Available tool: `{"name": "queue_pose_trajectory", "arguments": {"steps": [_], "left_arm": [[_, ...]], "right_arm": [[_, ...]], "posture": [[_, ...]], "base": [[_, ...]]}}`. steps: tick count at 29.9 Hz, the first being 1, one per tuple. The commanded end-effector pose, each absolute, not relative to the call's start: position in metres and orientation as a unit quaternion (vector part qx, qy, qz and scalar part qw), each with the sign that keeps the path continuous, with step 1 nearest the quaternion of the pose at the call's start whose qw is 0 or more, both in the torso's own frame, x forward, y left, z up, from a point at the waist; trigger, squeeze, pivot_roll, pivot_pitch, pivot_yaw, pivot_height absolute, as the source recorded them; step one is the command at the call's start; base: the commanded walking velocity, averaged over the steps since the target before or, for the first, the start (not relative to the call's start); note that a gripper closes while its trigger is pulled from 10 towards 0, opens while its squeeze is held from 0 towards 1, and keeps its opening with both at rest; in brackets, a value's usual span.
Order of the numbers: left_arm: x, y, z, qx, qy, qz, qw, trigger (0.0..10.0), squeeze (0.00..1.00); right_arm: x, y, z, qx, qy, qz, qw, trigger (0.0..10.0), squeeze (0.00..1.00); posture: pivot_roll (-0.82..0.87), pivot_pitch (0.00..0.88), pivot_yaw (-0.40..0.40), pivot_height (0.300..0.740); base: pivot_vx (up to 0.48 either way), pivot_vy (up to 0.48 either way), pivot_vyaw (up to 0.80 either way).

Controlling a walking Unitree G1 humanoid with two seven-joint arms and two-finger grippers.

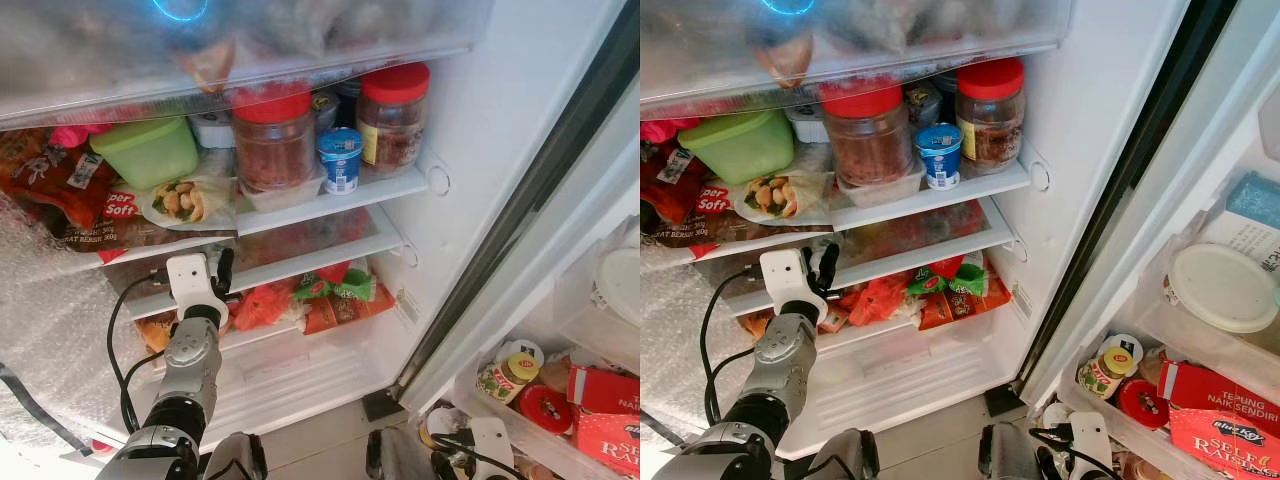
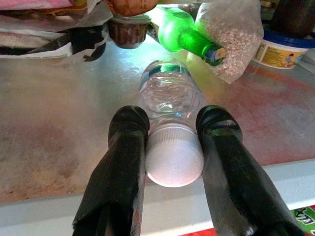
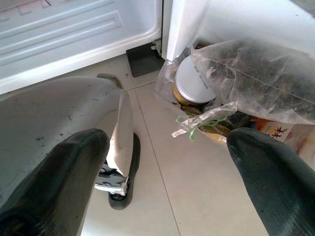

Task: Restocking fridge

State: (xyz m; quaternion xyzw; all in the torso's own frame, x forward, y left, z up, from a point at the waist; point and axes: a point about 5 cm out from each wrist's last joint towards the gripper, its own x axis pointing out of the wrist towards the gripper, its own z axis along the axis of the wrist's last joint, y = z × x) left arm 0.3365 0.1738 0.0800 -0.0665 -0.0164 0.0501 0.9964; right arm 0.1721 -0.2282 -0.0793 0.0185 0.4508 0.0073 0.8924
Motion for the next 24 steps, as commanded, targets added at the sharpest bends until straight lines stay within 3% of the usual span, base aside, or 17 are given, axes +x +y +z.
{"name": "queue_pose_trajectory", "arguments": {"steps": [1,10,11,12,13,14,15,24], "left_arm": [[0.322,0.178,0.049,-0.074,0.055,0.071,0.993,10.0,0.00],[0.323,0.179,0.050,-0.067,0.052,0.070,0.994,10.0,0.00],[0.324,0.180,0.050,-0.066,0.052,0.072,0.994,10.0,0.21],[0.324,0.180,0.051,-0.066,0.052,0.073,0.994,10.0,0.80],[0.325,0.181,0.051,-0.066,0.051,0.075,0.994,10.0,0.91],[0.325,0.181,0.052,-0.066,0.051,0.076,0.994,10.0,0.91],[0.326,0.181,0.053,-0.066,0.050,0.076,0.994,10.0,1.00],[0.332,0.180,0.062,-0.057,0.028,0.075,0.995,10.0,1.00]], "right_arm": [[0.165,-0.226,-0.083,0.024,0.465,0.011,0.885,10.0,0.00],[0.165,-0.226,-0.083,0.025,0.465,0.009,0.885,10.0,0.00],[0.165,-0.226,-0.083,0.025,0.465,0.008,0.885,10.0,0.00],[0.165,-0.226,-0.083,0.025,0.465,0.008,0.885,10.0,0.00],[0.164,-0.226,-0.083,0.025,0.465,0.008,0.885,10.0,0.00],[0.164,-0.226,-0.083,0.025,0.465,0.008,0.885,10.0,0.00],[0.164,-0.227,-0.083,0.025,0.465,0.007,0.885,10.0,0.00],[0.164,-0.227,-0.084,0.023,0.466,0.009,0.884,10.0,0.00]], "posture": [[0.01,0.113,-0.010,0.628],[0.01,0.114,-0.010,0.628],[0.01,0.115,-0.011,0.628],[0.01,0.115,-0.011,0.628],[0.01,0.116,-0.011,0.628],[0.01,0.116,-0.011,0.628],[0.01,0.115,-0.012,0.628],[0.01,0.117,-0.013,0.628]], "base": [[0.000,0.000,0.00],[0.000,0.000,0.00],[0.000,0.000,0.00],[0.000,0.000,0.00],[0.000,0.000,0.00],[0.000,0.000,0.00],[0.000,0.000,0.00],[0.000,0.000,0.00]]}}
